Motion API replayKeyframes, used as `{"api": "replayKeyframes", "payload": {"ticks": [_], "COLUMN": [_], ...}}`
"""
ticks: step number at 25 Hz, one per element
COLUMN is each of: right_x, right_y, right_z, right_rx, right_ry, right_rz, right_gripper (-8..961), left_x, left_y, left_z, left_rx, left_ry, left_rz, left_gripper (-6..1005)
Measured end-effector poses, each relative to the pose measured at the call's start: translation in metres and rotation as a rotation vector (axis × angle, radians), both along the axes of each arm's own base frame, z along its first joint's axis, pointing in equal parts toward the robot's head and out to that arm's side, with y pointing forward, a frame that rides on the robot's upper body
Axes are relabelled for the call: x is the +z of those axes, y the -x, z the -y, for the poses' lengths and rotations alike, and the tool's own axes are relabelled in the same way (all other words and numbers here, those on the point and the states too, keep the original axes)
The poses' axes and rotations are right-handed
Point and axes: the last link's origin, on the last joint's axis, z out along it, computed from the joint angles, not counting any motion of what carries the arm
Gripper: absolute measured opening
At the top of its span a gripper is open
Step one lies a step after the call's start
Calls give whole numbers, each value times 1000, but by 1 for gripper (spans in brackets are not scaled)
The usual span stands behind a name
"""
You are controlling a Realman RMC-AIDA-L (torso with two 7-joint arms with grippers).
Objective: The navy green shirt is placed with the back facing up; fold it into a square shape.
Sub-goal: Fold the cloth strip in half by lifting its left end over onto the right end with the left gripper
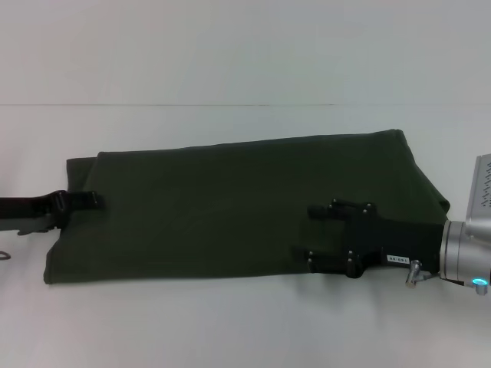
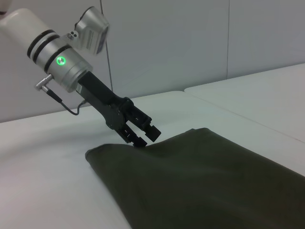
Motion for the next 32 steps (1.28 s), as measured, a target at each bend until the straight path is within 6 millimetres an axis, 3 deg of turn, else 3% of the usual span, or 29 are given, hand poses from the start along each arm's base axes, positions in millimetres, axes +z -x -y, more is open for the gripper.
{"api": "replayKeyframes", "payload": {"ticks": [7,18,32], "right_x": [0,0,0], "right_y": [1,0,1], "right_z": [0,0,0], "right_rx": [0,-5,-5], "right_ry": [0,1,3], "right_rz": [-1,-4,-5], "right_gripper": [825,826,825], "left_x": [-4,11,4], "left_y": [-3,5,9], "left_z": [0,-2,-3], "left_rx": [-5,11,16], "left_ry": [6,-41,-53], "left_rz": [12,-22,-49], "left_gripper": [910,909,909]}}
